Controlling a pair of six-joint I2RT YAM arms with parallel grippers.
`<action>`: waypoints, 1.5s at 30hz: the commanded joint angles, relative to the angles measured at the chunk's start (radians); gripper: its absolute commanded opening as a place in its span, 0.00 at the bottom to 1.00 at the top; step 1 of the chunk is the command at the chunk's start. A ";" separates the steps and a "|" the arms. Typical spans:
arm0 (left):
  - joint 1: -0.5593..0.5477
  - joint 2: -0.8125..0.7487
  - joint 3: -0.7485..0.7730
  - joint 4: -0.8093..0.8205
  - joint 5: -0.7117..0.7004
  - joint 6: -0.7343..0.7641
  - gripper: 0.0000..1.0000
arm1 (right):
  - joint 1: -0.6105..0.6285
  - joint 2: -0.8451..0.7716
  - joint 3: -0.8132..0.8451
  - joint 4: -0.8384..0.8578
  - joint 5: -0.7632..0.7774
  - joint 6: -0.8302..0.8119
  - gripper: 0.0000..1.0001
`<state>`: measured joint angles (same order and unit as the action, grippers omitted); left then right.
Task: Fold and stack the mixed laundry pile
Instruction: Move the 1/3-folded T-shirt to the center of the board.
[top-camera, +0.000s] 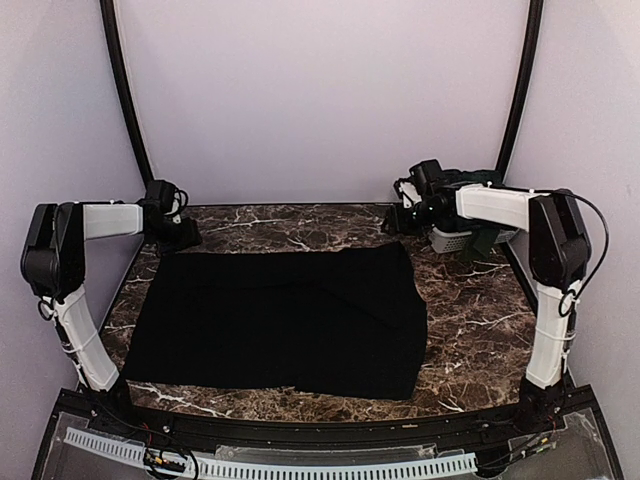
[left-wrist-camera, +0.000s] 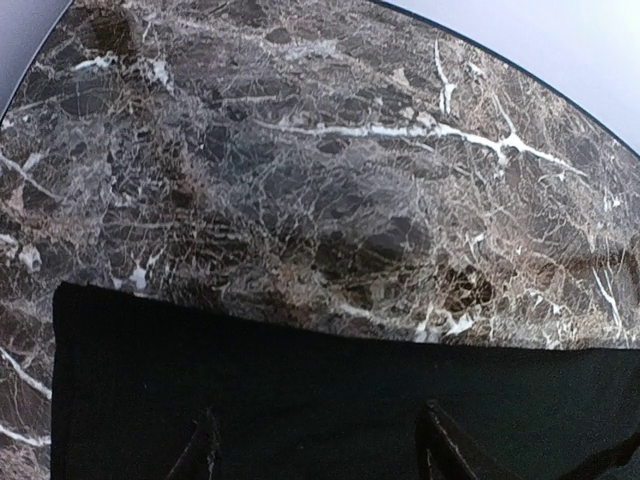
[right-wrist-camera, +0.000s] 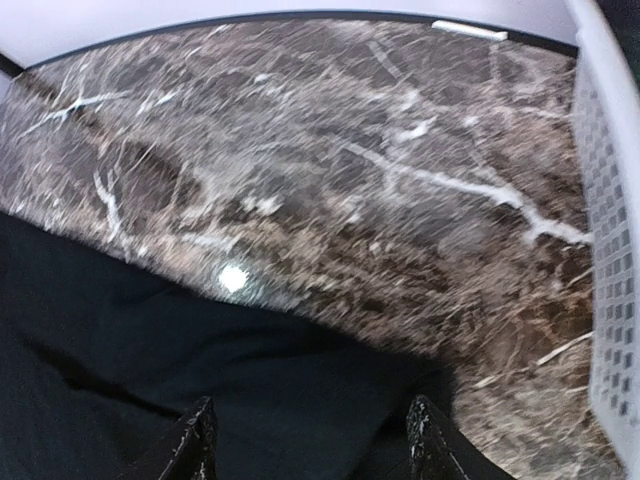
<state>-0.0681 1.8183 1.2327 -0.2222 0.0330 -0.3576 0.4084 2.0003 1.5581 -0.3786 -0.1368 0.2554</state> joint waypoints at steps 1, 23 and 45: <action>0.005 0.012 0.080 -0.018 -0.022 0.013 0.66 | -0.009 0.047 0.075 -0.026 0.076 0.011 0.61; -0.174 -0.123 -0.087 0.299 0.356 0.161 0.62 | -0.058 0.122 -0.031 0.030 0.024 0.015 0.03; -0.555 0.194 0.259 0.201 0.325 0.232 0.53 | -0.033 -0.240 -0.214 0.009 -0.055 -0.002 0.62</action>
<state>-0.6323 2.0682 1.5021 0.0223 0.4179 -0.1032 0.3592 1.8935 1.4044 -0.3912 -0.1268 0.2665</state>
